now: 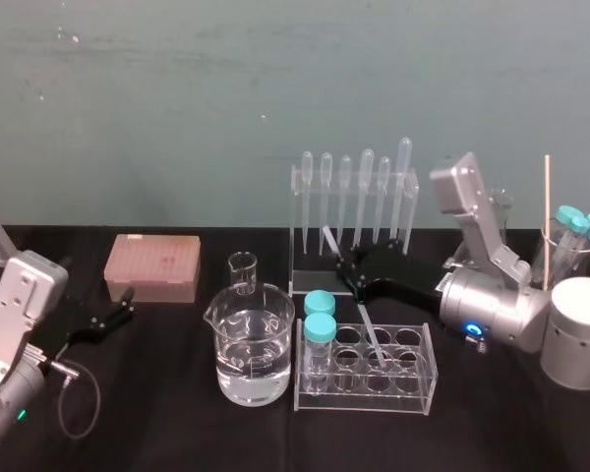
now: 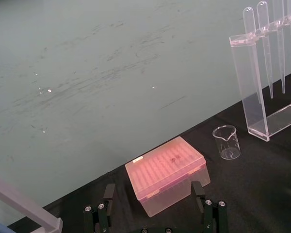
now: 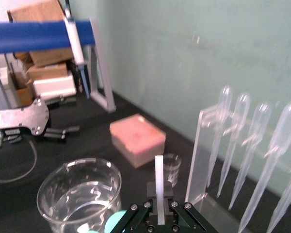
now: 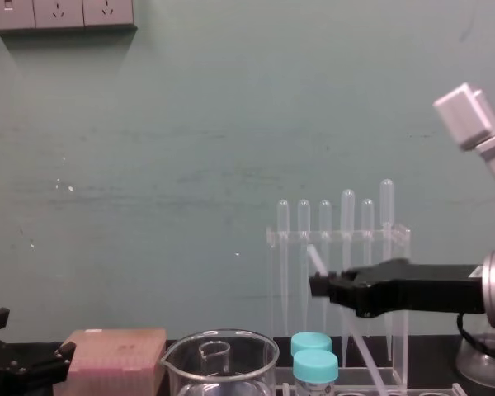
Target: Pick up the stirring rod with one hand, then place it down.
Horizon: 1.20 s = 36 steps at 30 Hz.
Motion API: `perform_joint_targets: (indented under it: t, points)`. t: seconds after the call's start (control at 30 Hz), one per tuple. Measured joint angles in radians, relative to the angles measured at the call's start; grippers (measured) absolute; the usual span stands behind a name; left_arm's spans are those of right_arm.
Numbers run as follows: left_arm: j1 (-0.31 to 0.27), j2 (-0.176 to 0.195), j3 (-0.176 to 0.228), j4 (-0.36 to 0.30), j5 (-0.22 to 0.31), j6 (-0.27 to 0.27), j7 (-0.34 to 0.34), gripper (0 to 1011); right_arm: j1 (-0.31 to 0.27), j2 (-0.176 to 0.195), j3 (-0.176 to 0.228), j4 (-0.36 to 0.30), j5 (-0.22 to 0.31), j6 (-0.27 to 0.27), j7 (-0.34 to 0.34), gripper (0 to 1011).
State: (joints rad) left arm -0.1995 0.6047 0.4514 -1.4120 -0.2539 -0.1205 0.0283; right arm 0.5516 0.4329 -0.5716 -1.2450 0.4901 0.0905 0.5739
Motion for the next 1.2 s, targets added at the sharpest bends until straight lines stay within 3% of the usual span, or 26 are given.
perform_joint_targets:
  t: [0.23, 0.5, 0.87, 1.2]
  points:
    - [0.000, 0.000, 0.000, 0.000, 0.000, 0.000, 0.000, 1000, -0.072, -0.002, 0.061, -0.044, -0.018, -0.168, -0.033, 66]
    - [0.000, 0.000, 0.000, 0.000, 0.000, 0.000, 0.000, 1000, -0.148, -0.021, 0.137, -0.071, 0.055, -0.244, -0.030, 67]
    - [0.000, 0.000, 0.000, 0.000, 0.000, 0.000, 0.000, 1000, -0.178, -0.018, 0.181, -0.114, 0.068, -0.252, -0.006, 66]
    - [0.000, 0.000, 0.000, 0.000, 0.000, 0.000, 0.000, 1000, -0.100, 0.018, 0.245, -0.215, 0.166, -0.156, 0.033, 66]
